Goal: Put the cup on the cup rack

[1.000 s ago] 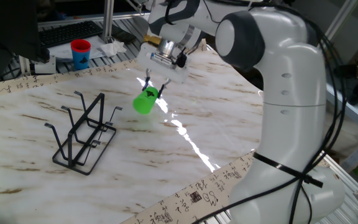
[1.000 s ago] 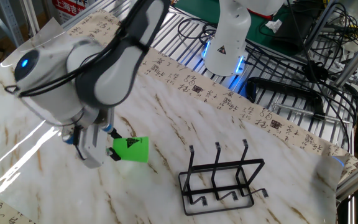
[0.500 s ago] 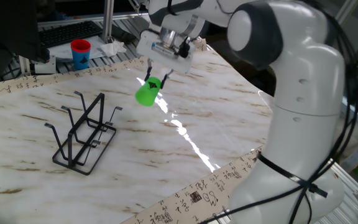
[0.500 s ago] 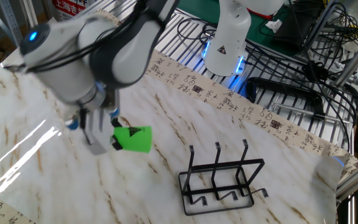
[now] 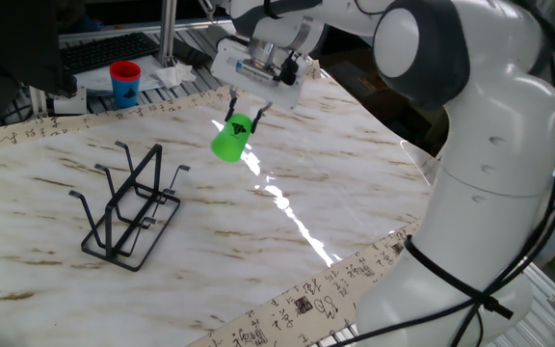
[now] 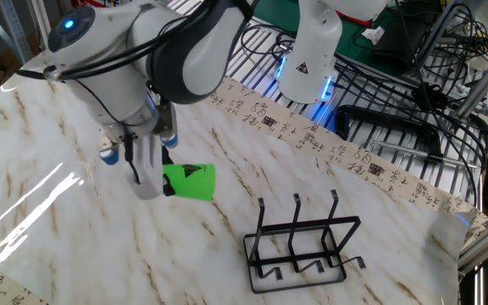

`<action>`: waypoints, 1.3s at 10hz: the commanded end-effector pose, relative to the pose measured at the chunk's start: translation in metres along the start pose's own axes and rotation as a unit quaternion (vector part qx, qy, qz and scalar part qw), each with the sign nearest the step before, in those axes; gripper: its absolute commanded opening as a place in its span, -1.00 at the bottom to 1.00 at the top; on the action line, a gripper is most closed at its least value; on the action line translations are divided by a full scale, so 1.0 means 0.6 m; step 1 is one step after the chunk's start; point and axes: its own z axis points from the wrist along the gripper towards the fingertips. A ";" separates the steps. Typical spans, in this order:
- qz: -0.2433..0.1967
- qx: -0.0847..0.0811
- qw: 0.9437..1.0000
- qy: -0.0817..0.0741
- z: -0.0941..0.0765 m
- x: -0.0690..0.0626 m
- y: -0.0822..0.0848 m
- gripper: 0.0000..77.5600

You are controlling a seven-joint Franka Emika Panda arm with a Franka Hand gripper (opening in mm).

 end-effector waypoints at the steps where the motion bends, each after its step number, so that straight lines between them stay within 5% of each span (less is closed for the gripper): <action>1: -0.004 -0.011 0.999 -0.037 -0.052 0.089 0.001 -0.97; 8: -0.012 -0.006 0.998 -0.056 -0.059 0.095 0.001 -0.97; 13: -0.019 -0.003 0.995 -0.094 -0.085 0.142 -0.003 -0.97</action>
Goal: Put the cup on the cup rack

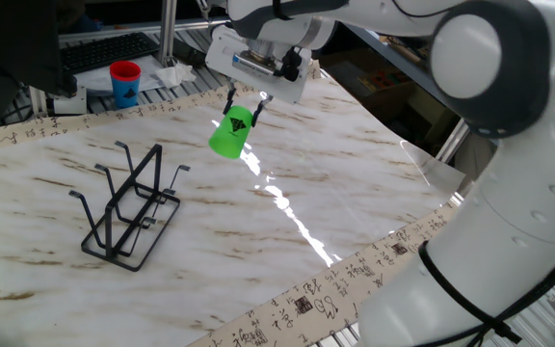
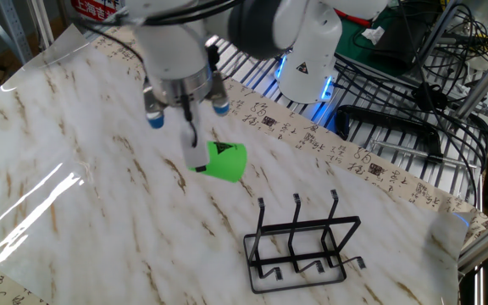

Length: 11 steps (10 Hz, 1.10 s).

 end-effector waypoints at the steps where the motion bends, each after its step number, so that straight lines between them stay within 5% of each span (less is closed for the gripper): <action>1: 0.002 0.000 1.000 -0.019 -0.015 0.014 0.001 -0.97; 11: 0.009 0.006 1.000 -0.005 -0.016 0.014 0.001 -0.97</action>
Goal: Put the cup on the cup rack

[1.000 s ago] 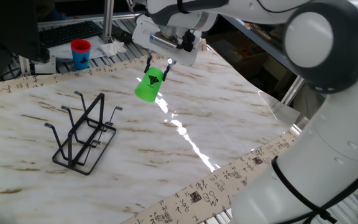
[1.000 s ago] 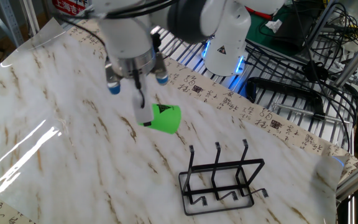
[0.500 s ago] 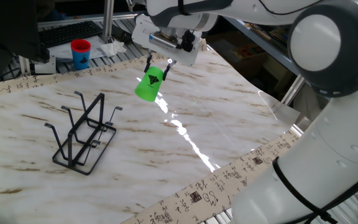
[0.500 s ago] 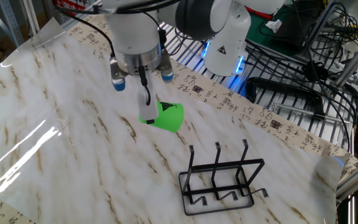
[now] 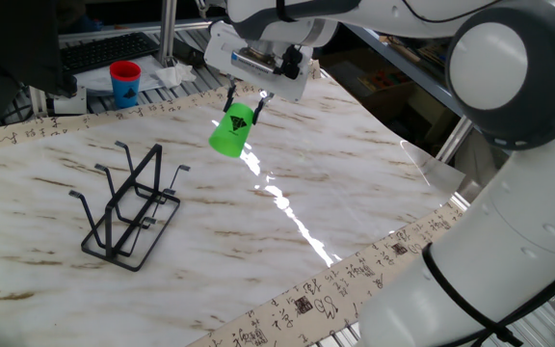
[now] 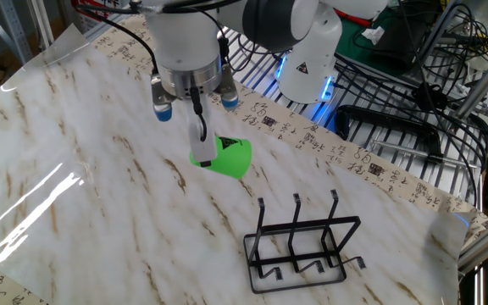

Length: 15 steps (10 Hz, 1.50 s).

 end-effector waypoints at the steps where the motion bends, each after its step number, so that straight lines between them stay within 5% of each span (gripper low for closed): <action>1: 0.007 0.002 1.000 0.006 -0.002 -0.001 0.001 -0.97; 7: -0.061 -0.003 0.998 0.012 -0.002 -0.001 0.001 -0.97; 12: -0.040 0.020 0.999 -0.011 -0.002 -0.001 0.001 -0.97; 15: -0.036 0.025 0.999 -0.004 -0.013 0.003 -0.004 -0.97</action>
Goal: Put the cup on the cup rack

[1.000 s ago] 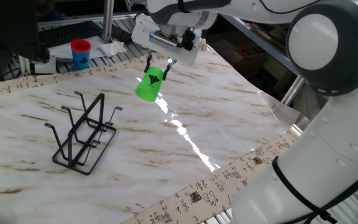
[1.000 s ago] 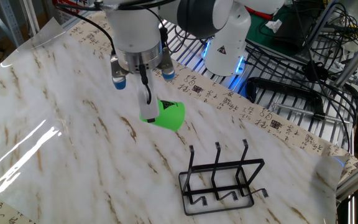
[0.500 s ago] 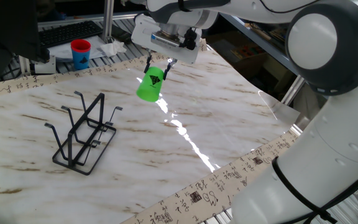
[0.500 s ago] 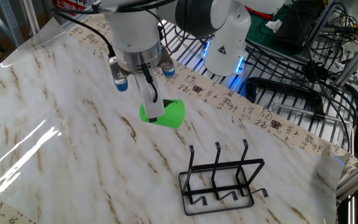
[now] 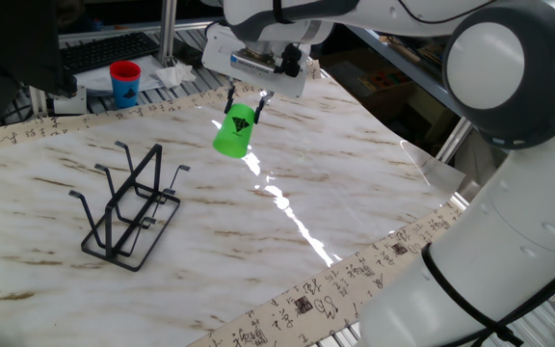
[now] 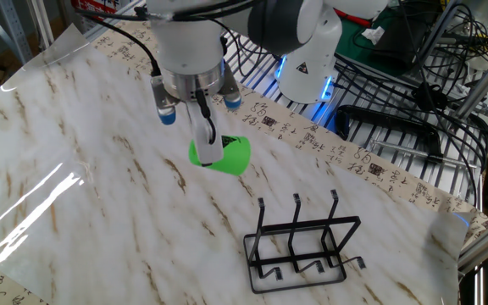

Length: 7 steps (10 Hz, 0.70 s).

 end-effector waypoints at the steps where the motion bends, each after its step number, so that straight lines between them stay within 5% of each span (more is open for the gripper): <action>1: 0.009 0.003 1.000 0.007 -0.031 0.011 -0.012 -0.97; 7: 0.051 0.012 0.998 -0.016 -0.067 0.073 0.002 -0.97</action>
